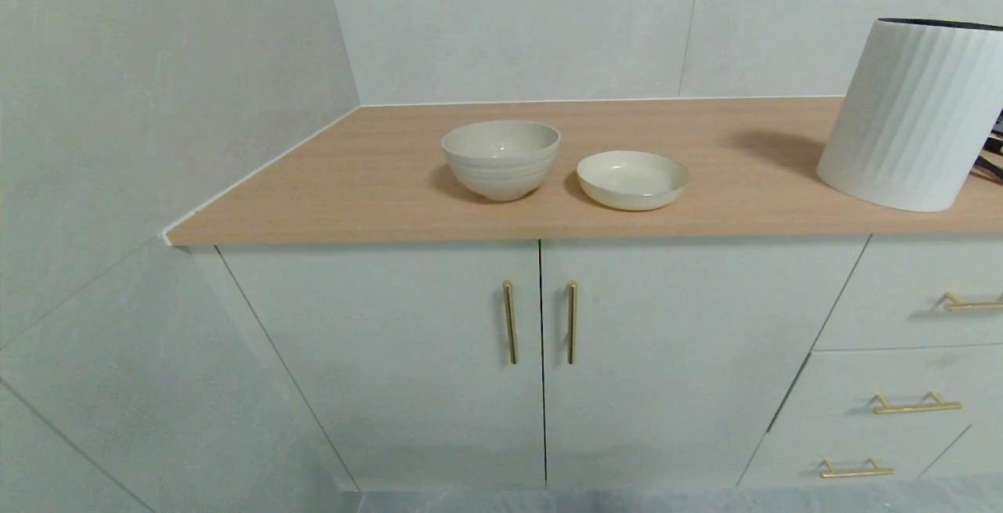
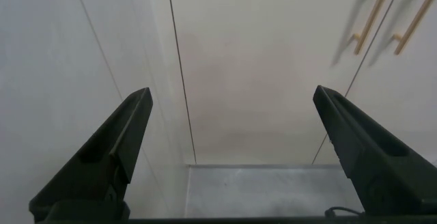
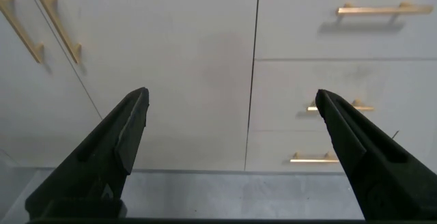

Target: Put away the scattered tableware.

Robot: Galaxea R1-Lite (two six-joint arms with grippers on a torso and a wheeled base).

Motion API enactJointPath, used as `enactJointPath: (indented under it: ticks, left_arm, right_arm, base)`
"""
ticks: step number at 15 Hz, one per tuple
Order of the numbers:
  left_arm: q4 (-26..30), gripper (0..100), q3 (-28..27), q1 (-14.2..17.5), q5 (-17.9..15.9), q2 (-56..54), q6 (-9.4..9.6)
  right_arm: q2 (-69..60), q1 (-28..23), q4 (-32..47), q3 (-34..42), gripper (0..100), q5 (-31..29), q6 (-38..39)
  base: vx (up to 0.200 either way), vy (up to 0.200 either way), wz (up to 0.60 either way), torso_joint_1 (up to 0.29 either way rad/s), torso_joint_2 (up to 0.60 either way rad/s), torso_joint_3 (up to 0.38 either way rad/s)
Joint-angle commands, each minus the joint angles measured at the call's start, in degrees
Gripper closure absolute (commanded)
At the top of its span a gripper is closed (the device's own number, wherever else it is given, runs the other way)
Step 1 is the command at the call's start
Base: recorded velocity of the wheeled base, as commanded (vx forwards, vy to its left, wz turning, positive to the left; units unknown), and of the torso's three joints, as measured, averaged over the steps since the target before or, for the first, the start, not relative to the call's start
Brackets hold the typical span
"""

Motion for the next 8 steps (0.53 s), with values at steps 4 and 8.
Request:
enactJointPath:
  ticks: [4, 8]
  left_arm:
    - [-0.01, 0, 0.0, 0.02, 0.01, 0.0, -0.02]
    - [-0.01, 0, 0.0, 0.02, 0.01, 0.0, -0.02]
  right_arm:
    - [0.07, 0.0, -0.01, 0.02, 0, 0.02, 0.01]
    - [0.07, 0.0, -0.01, 0.02, 0, 0.02, 0.01]
  base:
    - [0.0, 0.0, 0.0, -0.126, 0.45, 0.33]
    - [0.0, 0.0, 0.0, -0.047, 0.23, 0.162]
